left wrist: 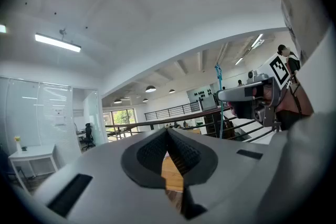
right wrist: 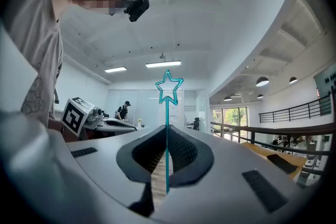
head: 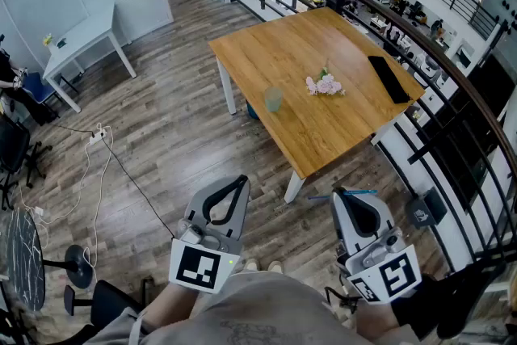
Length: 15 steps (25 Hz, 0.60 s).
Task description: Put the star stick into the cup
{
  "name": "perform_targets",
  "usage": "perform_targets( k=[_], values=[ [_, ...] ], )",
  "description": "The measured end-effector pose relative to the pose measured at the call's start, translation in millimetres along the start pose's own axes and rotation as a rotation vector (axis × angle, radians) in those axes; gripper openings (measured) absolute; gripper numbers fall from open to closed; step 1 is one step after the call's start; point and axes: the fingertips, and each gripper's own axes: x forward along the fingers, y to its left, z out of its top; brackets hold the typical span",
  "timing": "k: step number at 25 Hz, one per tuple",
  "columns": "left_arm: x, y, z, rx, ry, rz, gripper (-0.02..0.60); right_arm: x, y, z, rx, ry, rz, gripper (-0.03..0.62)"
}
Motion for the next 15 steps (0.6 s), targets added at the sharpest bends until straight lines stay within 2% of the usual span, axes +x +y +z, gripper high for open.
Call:
perform_targets(
  k=[4,15],
  values=[
    [0,-4,-1,-0.006,0.004,0.008,0.017,-3,-5,-5,0.007,0.015,-0.022,0.034],
    [1,-29,-4,0.016,0.019,0.022,0.017,-17,-14,-12,0.032,0.004,0.025,0.034]
  ],
)
